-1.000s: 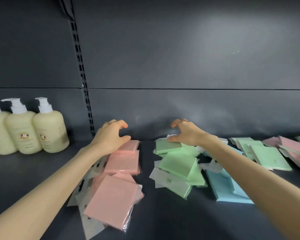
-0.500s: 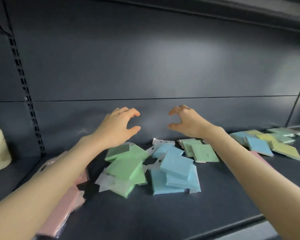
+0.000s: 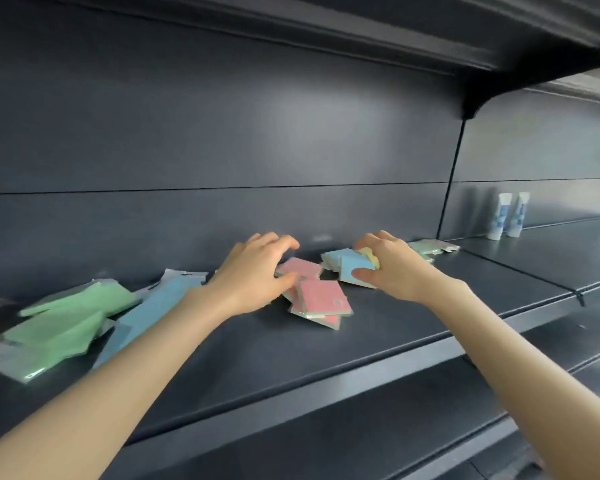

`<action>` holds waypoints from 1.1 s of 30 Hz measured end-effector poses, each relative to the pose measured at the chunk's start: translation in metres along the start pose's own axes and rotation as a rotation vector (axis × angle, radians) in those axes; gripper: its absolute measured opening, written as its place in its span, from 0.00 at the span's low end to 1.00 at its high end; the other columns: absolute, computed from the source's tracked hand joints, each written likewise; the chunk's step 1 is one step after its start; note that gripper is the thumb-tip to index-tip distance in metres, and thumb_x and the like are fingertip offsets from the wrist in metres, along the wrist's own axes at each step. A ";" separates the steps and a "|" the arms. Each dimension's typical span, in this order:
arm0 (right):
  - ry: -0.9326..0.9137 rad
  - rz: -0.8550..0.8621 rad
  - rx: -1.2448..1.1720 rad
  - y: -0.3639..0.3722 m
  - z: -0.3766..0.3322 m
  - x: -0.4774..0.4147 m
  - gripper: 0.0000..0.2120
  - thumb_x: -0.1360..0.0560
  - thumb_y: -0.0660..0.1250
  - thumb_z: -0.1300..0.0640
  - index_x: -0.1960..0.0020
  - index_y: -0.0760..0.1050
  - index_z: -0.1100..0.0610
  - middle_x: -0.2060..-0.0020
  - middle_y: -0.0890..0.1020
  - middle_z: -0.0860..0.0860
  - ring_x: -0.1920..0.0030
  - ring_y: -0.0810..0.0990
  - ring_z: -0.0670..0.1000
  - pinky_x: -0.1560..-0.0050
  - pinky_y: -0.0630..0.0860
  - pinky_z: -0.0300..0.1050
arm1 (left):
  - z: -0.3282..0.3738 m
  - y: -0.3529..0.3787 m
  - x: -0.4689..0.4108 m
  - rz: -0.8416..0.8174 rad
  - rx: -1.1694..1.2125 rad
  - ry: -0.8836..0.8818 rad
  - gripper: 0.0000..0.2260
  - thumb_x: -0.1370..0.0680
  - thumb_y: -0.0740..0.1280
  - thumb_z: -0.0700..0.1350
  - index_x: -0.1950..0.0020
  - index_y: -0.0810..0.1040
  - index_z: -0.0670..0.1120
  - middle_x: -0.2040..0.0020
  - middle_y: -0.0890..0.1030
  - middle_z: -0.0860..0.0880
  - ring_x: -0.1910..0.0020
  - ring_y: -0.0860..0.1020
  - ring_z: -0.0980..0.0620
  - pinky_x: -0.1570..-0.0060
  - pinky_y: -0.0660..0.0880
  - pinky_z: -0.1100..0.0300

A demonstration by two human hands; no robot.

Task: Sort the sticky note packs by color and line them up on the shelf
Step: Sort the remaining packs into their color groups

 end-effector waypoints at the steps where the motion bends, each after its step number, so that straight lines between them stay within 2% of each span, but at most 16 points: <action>1: 0.017 -0.004 -0.005 -0.003 0.016 0.006 0.23 0.25 0.66 0.51 0.32 0.67 0.54 0.38 0.70 0.52 0.41 0.72 0.55 0.47 0.68 0.45 | 0.014 0.007 -0.005 -0.008 0.002 0.011 0.19 0.22 0.63 0.52 0.32 0.68 0.50 0.38 0.73 0.52 0.37 0.68 0.49 0.41 0.65 0.55; 6: 0.068 0.013 -0.023 -0.023 0.080 0.022 0.22 0.25 0.67 0.51 0.33 0.67 0.54 0.39 0.71 0.52 0.40 0.73 0.56 0.43 0.71 0.49 | 0.068 0.034 -0.038 -0.020 0.024 0.060 0.19 0.22 0.62 0.52 0.32 0.68 0.51 0.39 0.74 0.52 0.39 0.69 0.50 0.44 0.65 0.57; 13: 0.111 0.008 -0.021 -0.029 0.153 0.013 0.22 0.25 0.66 0.51 0.33 0.67 0.55 0.36 0.70 0.53 0.39 0.72 0.56 0.40 0.70 0.50 | 0.111 0.073 -0.095 -0.084 0.043 0.117 0.19 0.22 0.63 0.51 0.32 0.67 0.51 0.39 0.73 0.52 0.38 0.68 0.50 0.40 0.65 0.55; 16: 0.113 -0.001 -0.010 -0.026 0.184 -0.001 0.23 0.25 0.66 0.51 0.32 0.67 0.56 0.35 0.70 0.53 0.38 0.71 0.56 0.39 0.70 0.49 | 0.120 0.094 -0.123 -0.100 0.046 0.134 0.19 0.22 0.63 0.52 0.32 0.67 0.51 0.38 0.73 0.51 0.38 0.68 0.50 0.40 0.65 0.56; 19: 0.120 0.001 -0.004 -0.024 0.215 -0.021 0.22 0.24 0.66 0.51 0.33 0.68 0.55 0.37 0.71 0.52 0.40 0.72 0.54 0.44 0.70 0.45 | 0.124 0.117 -0.152 -0.116 0.051 0.128 0.20 0.22 0.63 0.54 0.32 0.67 0.51 0.37 0.72 0.53 0.36 0.68 0.51 0.40 0.65 0.56; 25: 0.136 -0.070 0.025 -0.017 0.277 -0.070 0.23 0.24 0.65 0.49 0.32 0.67 0.54 0.36 0.70 0.51 0.37 0.70 0.55 0.39 0.69 0.48 | 0.129 0.163 -0.220 -0.207 0.080 0.096 0.20 0.22 0.63 0.52 0.32 0.67 0.50 0.37 0.72 0.51 0.36 0.68 0.50 0.37 0.67 0.52; 33: 0.155 -0.113 -0.043 -0.012 0.355 -0.120 0.22 0.24 0.66 0.50 0.33 0.67 0.53 0.39 0.71 0.52 0.42 0.74 0.54 0.43 0.72 0.46 | 0.148 0.222 -0.290 -0.342 0.070 0.051 0.20 0.23 0.63 0.54 0.32 0.67 0.52 0.37 0.72 0.51 0.36 0.69 0.49 0.38 0.68 0.50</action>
Point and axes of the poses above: each hand's wrist, its own x-axis away from the middle knuckle, its own y-axis out of the palm, z = x × y, the point moved 3 cm from there along -x, towards the middle knuckle
